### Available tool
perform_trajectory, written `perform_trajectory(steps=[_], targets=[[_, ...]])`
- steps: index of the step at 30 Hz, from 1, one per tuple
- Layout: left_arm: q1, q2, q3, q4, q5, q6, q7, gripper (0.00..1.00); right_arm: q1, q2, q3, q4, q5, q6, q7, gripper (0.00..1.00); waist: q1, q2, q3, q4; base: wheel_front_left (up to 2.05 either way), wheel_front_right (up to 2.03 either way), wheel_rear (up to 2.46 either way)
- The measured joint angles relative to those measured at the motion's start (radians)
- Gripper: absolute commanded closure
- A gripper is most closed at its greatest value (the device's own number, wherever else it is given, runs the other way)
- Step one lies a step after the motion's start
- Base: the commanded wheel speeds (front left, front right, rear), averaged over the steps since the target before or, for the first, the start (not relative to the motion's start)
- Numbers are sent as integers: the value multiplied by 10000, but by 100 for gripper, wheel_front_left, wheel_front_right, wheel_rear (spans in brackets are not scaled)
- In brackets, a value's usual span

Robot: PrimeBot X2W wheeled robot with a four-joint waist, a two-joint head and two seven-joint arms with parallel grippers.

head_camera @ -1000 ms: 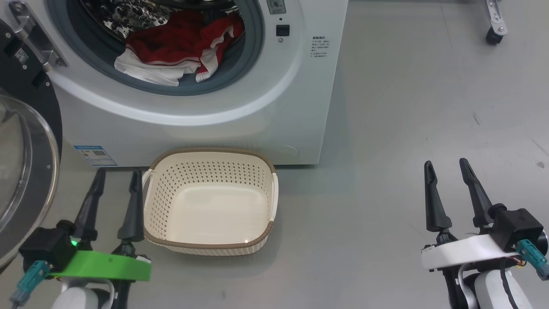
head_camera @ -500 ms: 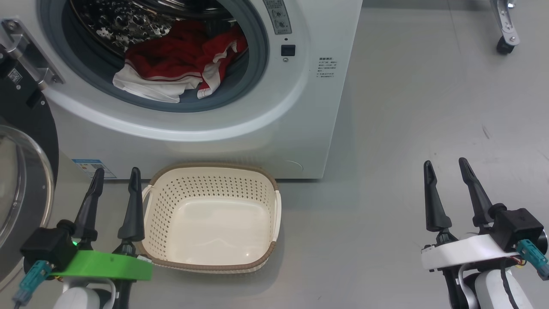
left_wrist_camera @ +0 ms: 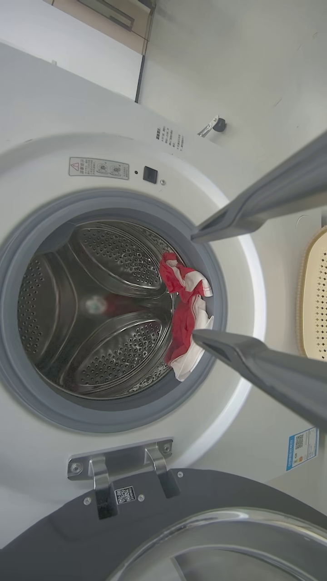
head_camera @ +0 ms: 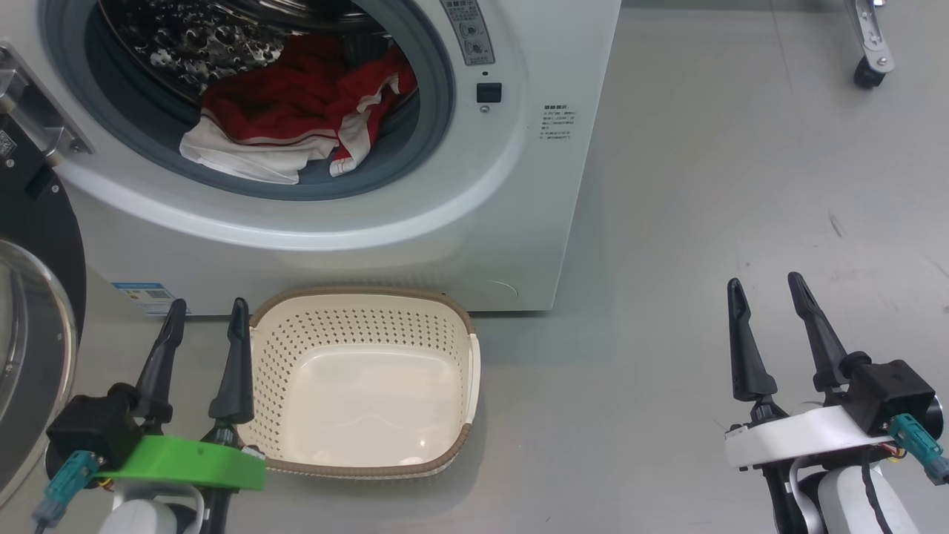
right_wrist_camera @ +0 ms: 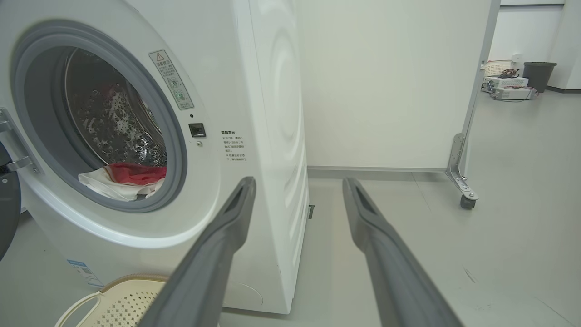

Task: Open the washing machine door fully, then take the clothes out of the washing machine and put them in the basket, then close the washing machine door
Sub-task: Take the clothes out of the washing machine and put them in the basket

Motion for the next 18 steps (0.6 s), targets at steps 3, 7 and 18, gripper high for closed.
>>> perform_trajectory(steps=[3, 7, 18], targets=[[0, 0, -17, 42, 29, 0, 0, 0, 1, 0, 2, 4, -4, 0, 0, 0, 0, 0, 32, -35, 0, 0, 0], [0, 38, 69, 46, 31, 0, 0, 0, 0, 10, 117, 4, -73, 21, 0, 0, 0, 0, 119, -117, 0, 0, 0], [-12, 71, 238, 38, 31, 0, 0, 0, -4, 13, 186, -6, -128, 46, 0, 0, 0, 0, 484, -388, 0, 0, 0]])
